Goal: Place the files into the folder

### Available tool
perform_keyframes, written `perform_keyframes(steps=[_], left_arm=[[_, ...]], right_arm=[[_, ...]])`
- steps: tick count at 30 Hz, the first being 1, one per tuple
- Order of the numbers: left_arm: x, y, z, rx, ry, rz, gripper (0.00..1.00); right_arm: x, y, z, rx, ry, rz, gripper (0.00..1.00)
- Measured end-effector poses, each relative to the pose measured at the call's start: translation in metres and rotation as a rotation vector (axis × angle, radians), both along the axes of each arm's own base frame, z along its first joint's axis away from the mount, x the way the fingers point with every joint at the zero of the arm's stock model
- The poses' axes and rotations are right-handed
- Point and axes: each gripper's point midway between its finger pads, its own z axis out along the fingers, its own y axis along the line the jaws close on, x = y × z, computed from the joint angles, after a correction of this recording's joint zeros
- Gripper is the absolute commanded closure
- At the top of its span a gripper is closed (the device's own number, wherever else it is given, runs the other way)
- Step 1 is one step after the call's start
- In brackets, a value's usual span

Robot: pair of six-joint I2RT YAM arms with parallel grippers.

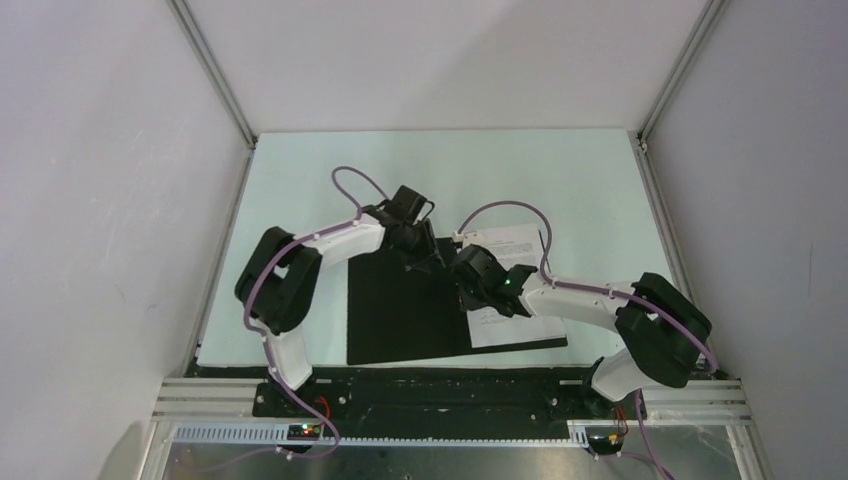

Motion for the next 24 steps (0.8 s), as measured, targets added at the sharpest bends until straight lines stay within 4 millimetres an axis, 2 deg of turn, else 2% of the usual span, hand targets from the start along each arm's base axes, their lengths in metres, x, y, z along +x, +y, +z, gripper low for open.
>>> perform_keyframes(steps=[6, 11, 14, 17, 24], left_arm=[[-0.001, -0.037, -0.004, -0.036, 0.013, -0.100, 0.55], [-0.008, -0.054, -0.015, -0.037, 0.036, -0.144, 0.60], [-0.014, -0.059, -0.027, -0.022, 0.055, -0.159, 0.65], [-0.016, -0.062, -0.028, -0.019, 0.050, -0.163, 0.71], [-0.016, -0.062, -0.031, -0.008, 0.042, -0.152, 0.74]], right_arm=[[-0.004, -0.006, -0.002, 0.022, 0.001, -0.035, 1.00], [-0.005, -0.007, -0.004, 0.037, 0.008, -0.066, 1.00], [-0.005, -0.006, -0.004, 0.047, 0.014, -0.080, 1.00], [-0.004, -0.006, -0.003, 0.060, 0.024, -0.098, 1.00], [-0.002, -0.008, 0.001, 0.078, 0.053, -0.128, 1.00]])
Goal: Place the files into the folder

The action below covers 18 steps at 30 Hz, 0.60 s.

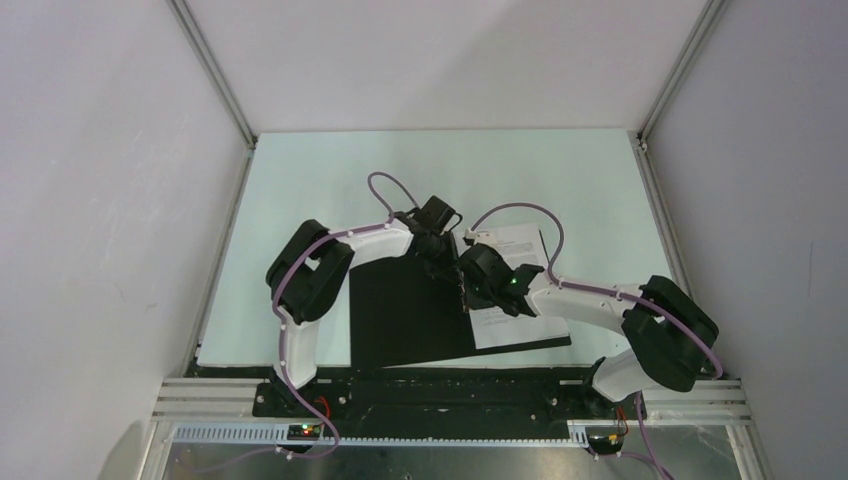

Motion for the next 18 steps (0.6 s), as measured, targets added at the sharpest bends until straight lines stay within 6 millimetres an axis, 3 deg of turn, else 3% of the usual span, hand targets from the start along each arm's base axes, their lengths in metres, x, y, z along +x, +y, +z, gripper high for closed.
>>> perform_keyframes(steps=[11, 18], left_arm=[[-0.0004, 0.0006, 0.0009, -0.004, -0.016, 0.005, 0.76], [-0.0007, 0.0022, -0.0004, -0.005, -0.021, 0.015, 0.79]], right_arm=[[0.0020, 0.0009, 0.0027, -0.027, 0.040, -0.005, 1.00], [0.0046, 0.0019, 0.0074, -0.044, 0.053, -0.008, 0.93]])
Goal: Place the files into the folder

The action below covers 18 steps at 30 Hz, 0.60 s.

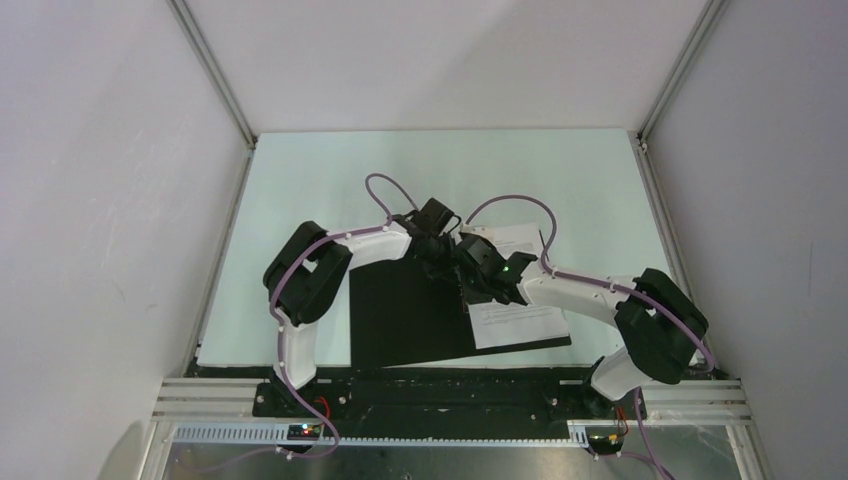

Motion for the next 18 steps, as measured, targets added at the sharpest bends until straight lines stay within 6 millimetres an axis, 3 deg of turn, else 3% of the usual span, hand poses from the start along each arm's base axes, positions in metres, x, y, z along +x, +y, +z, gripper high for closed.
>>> perform_keyframes(steps=[13, 18], left_arm=[[0.0002, -0.0002, 0.0000, -0.001, 0.000, 0.002, 0.80], [0.0002, -0.0002, 0.0000, -0.001, 0.000, 0.002, 0.80]], right_arm=[[0.0057, 0.0039, 0.0065, -0.023, 0.010, 0.002, 0.72], [0.0020, -0.0039, -0.0021, -0.067, 0.039, 0.001, 0.68]])
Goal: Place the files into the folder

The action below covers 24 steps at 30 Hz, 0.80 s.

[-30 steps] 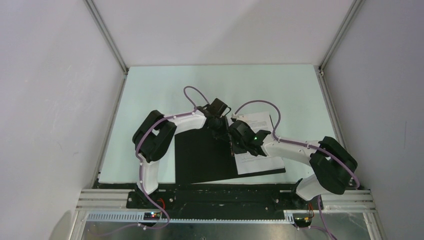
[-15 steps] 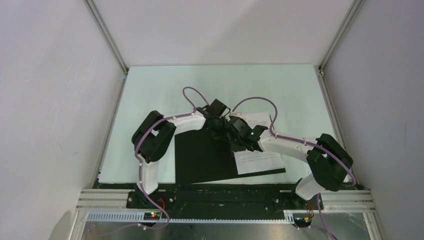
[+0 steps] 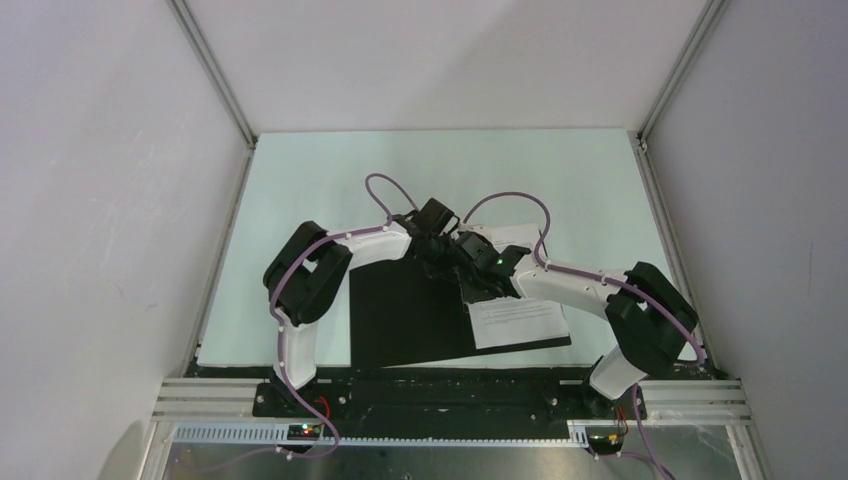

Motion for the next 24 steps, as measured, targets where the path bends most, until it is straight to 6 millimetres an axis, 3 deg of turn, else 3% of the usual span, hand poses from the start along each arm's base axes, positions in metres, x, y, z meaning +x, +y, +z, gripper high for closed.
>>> perform_keyframes(steps=[12, 24], left_arm=[[0.000, 0.000, 0.000, 0.000, 0.000, 0.000, 0.80], [0.000, 0.000, 0.000, 0.000, 0.000, 0.000, 0.80]], right_arm=[[0.001, -0.006, 0.005, -0.017, -0.002, -0.013, 0.63], [0.005, -0.020, 0.049, 0.077, -0.050, -0.100, 0.62]])
